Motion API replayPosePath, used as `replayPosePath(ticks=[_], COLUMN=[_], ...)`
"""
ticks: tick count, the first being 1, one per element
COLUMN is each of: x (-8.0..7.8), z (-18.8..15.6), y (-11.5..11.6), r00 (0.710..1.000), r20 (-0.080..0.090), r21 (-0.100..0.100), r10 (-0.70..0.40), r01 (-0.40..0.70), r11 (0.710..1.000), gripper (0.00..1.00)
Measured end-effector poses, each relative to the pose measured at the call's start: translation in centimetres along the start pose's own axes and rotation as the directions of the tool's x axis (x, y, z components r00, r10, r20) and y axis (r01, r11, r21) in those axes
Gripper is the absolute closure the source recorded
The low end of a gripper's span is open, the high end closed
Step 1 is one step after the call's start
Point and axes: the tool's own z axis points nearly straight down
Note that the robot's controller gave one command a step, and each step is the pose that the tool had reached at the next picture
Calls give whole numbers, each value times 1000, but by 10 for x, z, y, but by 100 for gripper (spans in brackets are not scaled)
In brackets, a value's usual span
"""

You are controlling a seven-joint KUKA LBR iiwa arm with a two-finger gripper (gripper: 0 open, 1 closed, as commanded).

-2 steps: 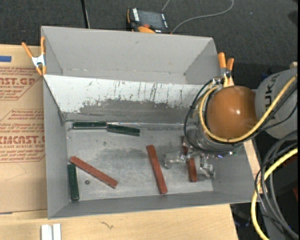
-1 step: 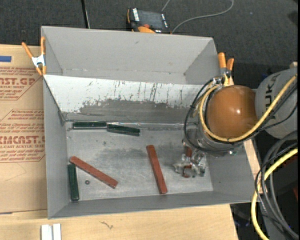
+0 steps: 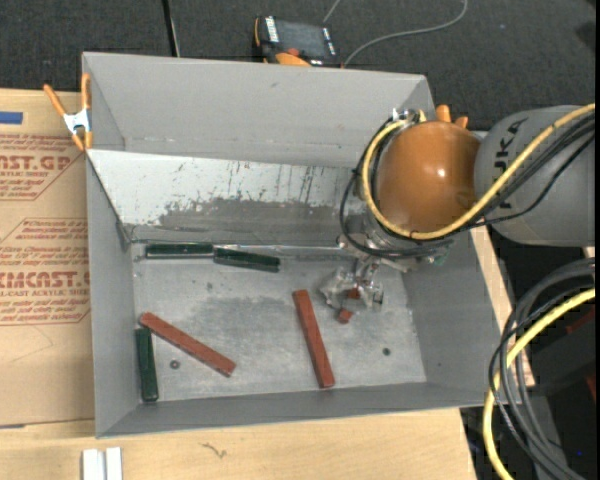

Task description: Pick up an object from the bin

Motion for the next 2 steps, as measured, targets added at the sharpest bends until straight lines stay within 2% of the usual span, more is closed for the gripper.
replayPosePath(ticks=[1, 2], x=[13, 13], z=[-110, -105], y=[8, 10], r00=[1000, 1000], r20=[2, 1], r21=[10, 1], r10=[5, 4], r01=[-5, -4], r11=[1000, 1000], gripper=[100, 0])
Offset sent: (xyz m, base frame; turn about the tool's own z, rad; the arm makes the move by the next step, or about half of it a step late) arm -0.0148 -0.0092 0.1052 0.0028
